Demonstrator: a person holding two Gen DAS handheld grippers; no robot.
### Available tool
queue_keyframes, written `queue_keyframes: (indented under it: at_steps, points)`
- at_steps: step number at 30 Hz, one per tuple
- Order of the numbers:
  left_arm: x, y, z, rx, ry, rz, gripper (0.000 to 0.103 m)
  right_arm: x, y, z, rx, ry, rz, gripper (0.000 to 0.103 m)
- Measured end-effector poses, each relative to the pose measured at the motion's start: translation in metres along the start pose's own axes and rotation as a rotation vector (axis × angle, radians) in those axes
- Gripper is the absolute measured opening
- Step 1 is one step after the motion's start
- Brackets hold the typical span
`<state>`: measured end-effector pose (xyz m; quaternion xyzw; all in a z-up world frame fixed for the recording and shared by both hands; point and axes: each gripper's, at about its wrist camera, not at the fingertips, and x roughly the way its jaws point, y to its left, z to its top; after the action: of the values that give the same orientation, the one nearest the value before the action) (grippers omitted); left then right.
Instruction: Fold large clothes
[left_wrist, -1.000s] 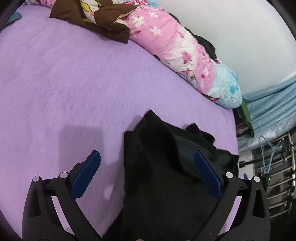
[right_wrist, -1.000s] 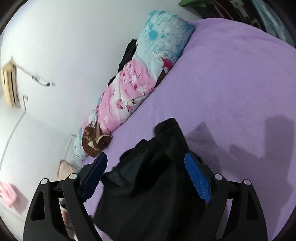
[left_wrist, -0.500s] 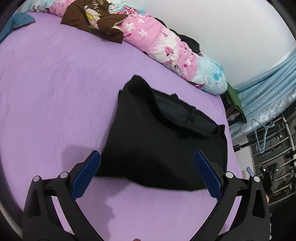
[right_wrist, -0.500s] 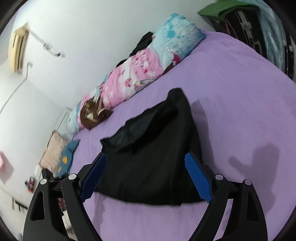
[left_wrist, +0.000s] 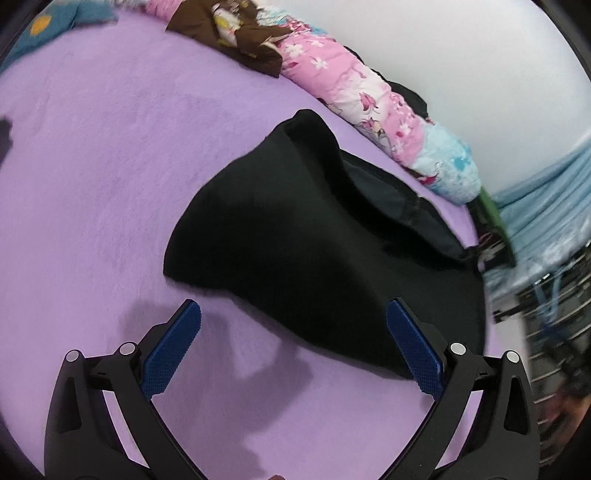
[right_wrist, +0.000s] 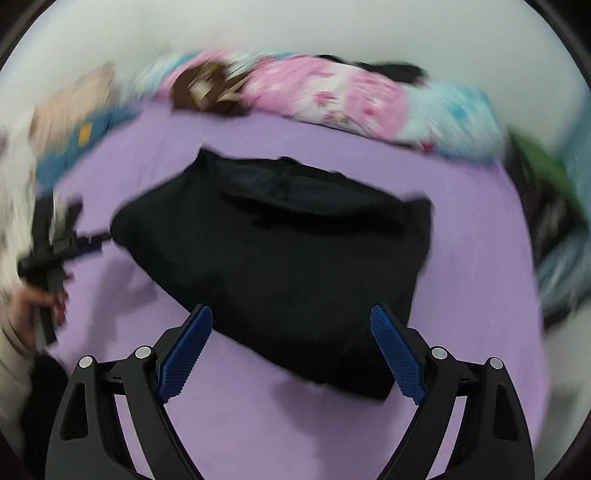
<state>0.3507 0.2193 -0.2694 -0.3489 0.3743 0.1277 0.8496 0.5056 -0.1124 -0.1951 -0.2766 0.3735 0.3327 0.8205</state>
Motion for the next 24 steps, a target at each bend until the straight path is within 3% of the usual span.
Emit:
queue_keyframes:
  at_steps: [4,7,9,12,16,20,24]
  points:
    - [0.013,-0.01,0.003,0.11,-0.02,0.016,0.097,0.043,0.035,0.042,-0.211,0.041,-0.066,0.086]
    - [0.024,-0.005,-0.004,0.135,0.002,-0.008,0.097,0.077,0.058,0.068,-0.29,0.075,-0.049,0.082]
    - [0.035,0.002,-0.009,0.123,0.039,-0.013,0.097,0.114,0.076,0.086,-0.386,0.124,-0.071,0.077]
    - [0.05,0.007,-0.01,0.108,0.084,-0.046,0.097,0.162,0.092,0.102,-0.482,0.201,-0.083,0.057]
    - [0.057,0.012,-0.011,0.123,0.113,-0.062,0.097,0.219,0.103,0.112,-0.561,0.279,-0.134,0.054]
    - [0.057,0.018,-0.008,0.096,0.114,-0.092,0.097,0.243,0.1,0.116,-0.557,0.335,-0.134,0.014]
    - [0.057,0.017,-0.009,0.096,0.115,-0.09,0.097,0.235,0.092,0.127,-0.546,0.307,-0.118,0.007]
